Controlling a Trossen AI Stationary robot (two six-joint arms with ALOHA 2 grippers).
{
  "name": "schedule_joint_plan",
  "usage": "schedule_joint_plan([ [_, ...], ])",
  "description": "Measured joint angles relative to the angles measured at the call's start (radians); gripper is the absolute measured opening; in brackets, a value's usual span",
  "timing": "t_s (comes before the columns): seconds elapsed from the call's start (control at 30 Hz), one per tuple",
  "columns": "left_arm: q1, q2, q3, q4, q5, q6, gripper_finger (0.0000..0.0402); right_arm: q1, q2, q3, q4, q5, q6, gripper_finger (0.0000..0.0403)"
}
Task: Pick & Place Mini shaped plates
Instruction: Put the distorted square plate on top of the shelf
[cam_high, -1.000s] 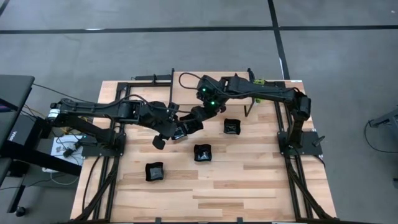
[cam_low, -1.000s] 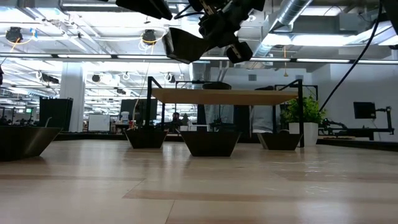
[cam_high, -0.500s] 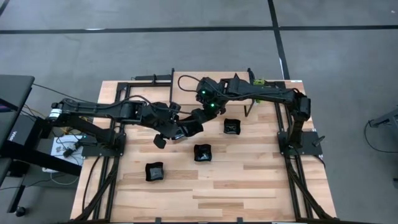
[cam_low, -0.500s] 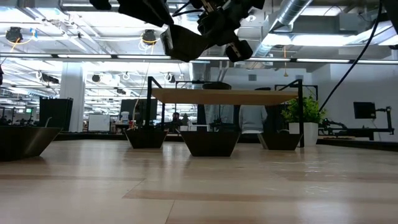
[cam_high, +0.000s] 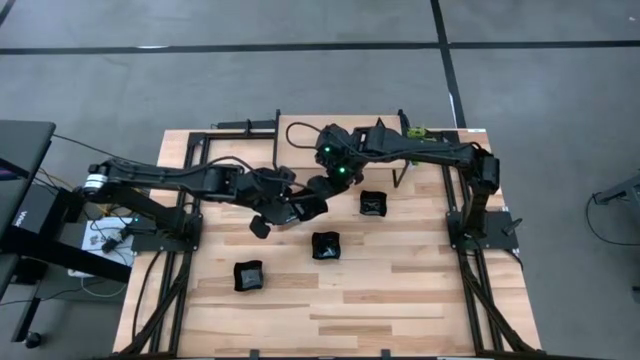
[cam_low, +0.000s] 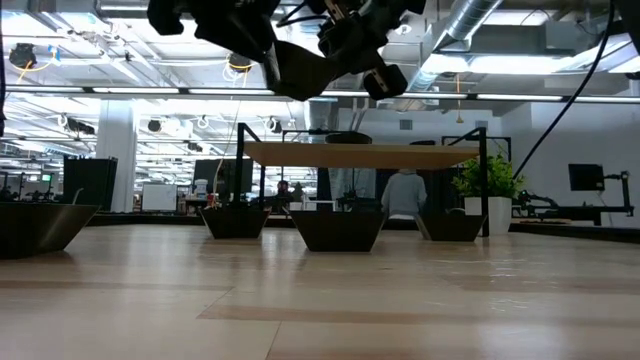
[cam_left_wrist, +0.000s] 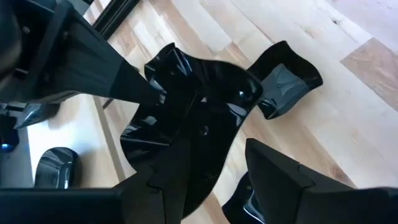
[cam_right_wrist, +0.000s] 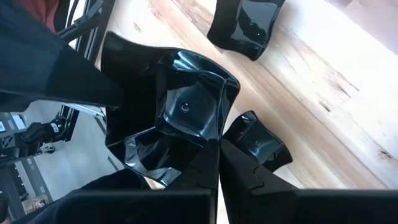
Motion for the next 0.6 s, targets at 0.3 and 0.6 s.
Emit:
schedule_joint_plan([
  [0.3, 0.000, 0.033, 0.000, -0.005, 0.005, 0.007, 0.0101, 0.000, 0.000, 0.000, -0.001, 0.000, -0.002, 0.0000],
  [0.6, 0.000, 0.028, 0.000, 0.002, 0.005, 0.008, 0.0032, 0.000, 0.000, 0.000, 0.003, 0.000, 0.000, 0.0000],
])
